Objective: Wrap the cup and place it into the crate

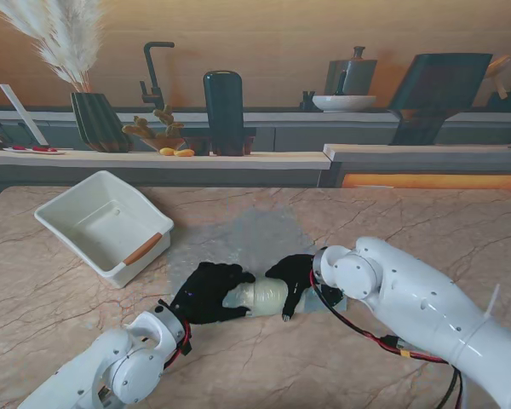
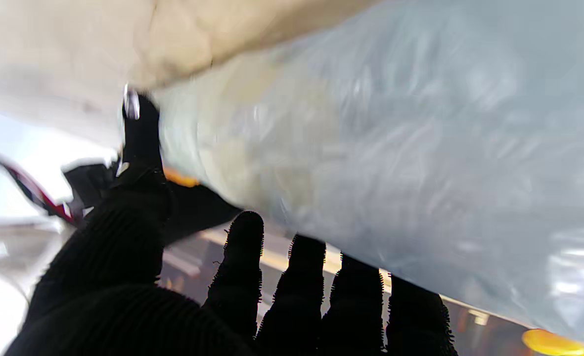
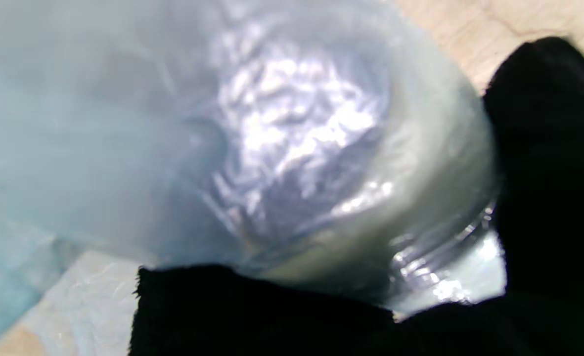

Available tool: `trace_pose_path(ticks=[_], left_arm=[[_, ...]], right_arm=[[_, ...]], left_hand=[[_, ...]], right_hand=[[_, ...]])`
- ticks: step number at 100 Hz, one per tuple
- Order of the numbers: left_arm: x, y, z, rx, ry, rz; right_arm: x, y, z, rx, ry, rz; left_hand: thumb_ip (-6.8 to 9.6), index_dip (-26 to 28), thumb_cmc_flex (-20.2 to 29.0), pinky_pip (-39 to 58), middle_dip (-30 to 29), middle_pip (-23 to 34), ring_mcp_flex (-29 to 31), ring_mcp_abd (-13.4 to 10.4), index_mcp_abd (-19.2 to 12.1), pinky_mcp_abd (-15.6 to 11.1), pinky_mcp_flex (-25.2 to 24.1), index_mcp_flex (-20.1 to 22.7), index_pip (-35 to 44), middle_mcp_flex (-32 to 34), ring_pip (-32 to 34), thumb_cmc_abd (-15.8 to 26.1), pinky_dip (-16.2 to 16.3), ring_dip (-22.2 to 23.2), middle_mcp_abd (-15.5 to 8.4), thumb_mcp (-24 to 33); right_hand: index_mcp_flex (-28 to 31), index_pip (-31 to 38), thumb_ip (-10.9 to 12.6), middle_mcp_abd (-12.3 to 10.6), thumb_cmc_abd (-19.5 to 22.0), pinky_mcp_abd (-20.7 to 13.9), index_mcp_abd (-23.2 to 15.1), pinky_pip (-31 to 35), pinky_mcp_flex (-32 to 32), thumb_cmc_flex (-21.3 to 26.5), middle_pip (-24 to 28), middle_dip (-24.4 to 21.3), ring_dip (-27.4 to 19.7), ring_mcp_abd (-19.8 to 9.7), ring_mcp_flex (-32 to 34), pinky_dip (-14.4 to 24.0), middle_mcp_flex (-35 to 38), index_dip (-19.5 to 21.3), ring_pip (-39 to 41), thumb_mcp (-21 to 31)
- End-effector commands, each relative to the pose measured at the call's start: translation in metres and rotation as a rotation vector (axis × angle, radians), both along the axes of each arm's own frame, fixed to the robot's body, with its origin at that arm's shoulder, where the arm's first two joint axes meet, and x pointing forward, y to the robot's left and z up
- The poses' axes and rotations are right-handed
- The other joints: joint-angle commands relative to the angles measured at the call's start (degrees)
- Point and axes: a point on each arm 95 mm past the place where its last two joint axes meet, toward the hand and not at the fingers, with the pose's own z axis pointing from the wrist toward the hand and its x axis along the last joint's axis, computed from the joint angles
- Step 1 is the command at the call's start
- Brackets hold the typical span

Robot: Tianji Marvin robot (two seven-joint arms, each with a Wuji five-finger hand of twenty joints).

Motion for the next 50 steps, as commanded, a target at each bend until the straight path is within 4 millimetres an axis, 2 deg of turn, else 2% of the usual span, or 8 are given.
trace_pose_path(ticks=[1,10,25,35,40,45,47,50], left_arm=[[-0.008,-0.005,-0.009,0.034,0.004,-0.033],[-0.009,-0.013,-0.015,0.110,-0.018,-0.075],[-0.001,-0.020,-0.026,0.188,-0.031,-0.063],[0.006,-0.021,-0.034,0.224,-0.030,-0.049],[0.010,-0.021,-0.038,0.241,-0.024,-0.040],[0.013,-0.020,-0.043,0.255,-0.015,-0.027],[0.015,-0.020,-0.045,0.257,-0.012,-0.020],[0.017,-0.020,-0.047,0.259,-0.003,-0.012]], right_arm=[[-0.009,-0.019,-0.026,-0.077,0.070,-0.027],[-0.005,-0.021,-0.025,-0.075,0.110,-0.052],[0.001,-0.023,-0.022,-0.049,0.229,-0.111],[0.006,-0.027,-0.020,-0.056,0.314,-0.128],[0.008,-0.028,-0.019,-0.070,0.327,-0.127],[0.009,-0.028,-0.018,-0.076,0.324,-0.124],[0.009,-0.028,-0.018,-0.076,0.321,-0.123],[0.008,-0.029,-0.018,-0.076,0.315,-0.121]], left_hand=[[1.21,0.0,-1.6,-1.5,-1.1,-1.9,-2.3,-1.4,-1.4,0.9,-0.9,-2.2,-1.4,-2.2,-1.6,-2.4,-0.5,-0.9,-1.3,0.0],[1.24,-0.6,-3.0,-2.3,-1.5,-2.3,-2.1,-1.4,-2.1,1.5,-0.5,-3.1,-2.4,-2.4,-2.2,-3.6,0.0,-1.0,-1.2,2.1],[0.96,-0.5,-3.4,0.0,-1.3,-1.1,0.2,-1.2,-6.1,2.1,1.2,-4.2,-0.8,-0.7,-0.2,-4.6,2.3,0.2,-1.5,6.8],[0.57,0.0,-3.9,5.7,-1.0,0.8,5.6,-1.1,-8.9,3.0,3.9,-2.8,2.7,4.2,3.1,-6.2,4.4,1.7,-1.8,11.4],[0.46,0.2,-3.8,8.0,-0.9,1.4,7.1,-1.2,-8.8,2.9,4.8,-1.6,3.9,5.9,4.1,-6.7,4.7,2.0,-1.8,13.0],[0.25,1.1,-3.7,10.9,-0.4,3.0,9.6,-1.4,-7.5,3.1,6.0,0.9,6.2,9.2,5.9,-7.5,5.1,2.4,-2.5,16.0],[0.16,1.6,-3.6,12.3,0.0,3.9,11.3,-1.3,-6.5,3.4,6.8,2.6,7.3,11.4,7.1,-7.9,5.5,2.7,-2.7,17.3],[0.11,2.0,-3.3,13.4,0.4,4.9,13.3,-1.1,-5.7,3.7,7.8,4.5,8.4,13.9,8.3,-8.0,5.8,3.1,-2.9,18.4]], right_hand=[[18.1,5.2,4.7,1.7,9.3,-9.7,-18.5,3.0,-0.5,24.5,2.1,-0.1,4.0,-1.4,8.6,1.7,4.7,-1.7,12.9,45.2],[18.1,5.4,4.5,1.6,9.4,-10.1,-18.8,3.1,-0.8,24.6,2.3,0.4,4.4,-1.5,8.3,2.0,4.6,-1.2,13.4,45.0],[17.8,5.4,3.6,1.3,8.6,-9.7,-18.9,1.6,-3.6,25.5,1.3,0.8,4.9,-0.6,6.5,2.6,3.9,0.3,12.6,43.5],[13.6,2.1,2.8,-0.3,5.7,-4.2,-18.9,-10.2,-10.2,25.9,-2.4,1.7,7.1,-1.1,1.6,1.8,-0.5,1.9,5.8,41.9],[11.5,0.6,3.8,-0.8,5.9,-3.7,-19.0,-14.9,-11.4,24.7,-3.7,1.8,7.8,-1.7,0.2,2.5,-2.3,2.1,3.1,40.6],[9.5,-0.6,5.7,-1.3,5.8,-3.4,-19.0,-21.2,-12.2,23.0,-5.4,1.1,8.1,-2.0,-1.1,4.9,-4.2,2.2,-1.0,39.2],[8.2,-1.6,8.5,-1.5,8.0,-3.1,-19.0,-25.1,-12.7,20.7,-6.8,0.2,7.6,-2.5,-2.1,6.9,-5.3,1.9,-3.6,36.0],[6.4,-3.1,14.9,-1.6,13.1,-2.5,-18.6,-28.8,-13.6,16.9,-8.2,-1.0,6.5,-3.6,-3.8,7.9,-6.8,1.3,-6.4,28.1]])
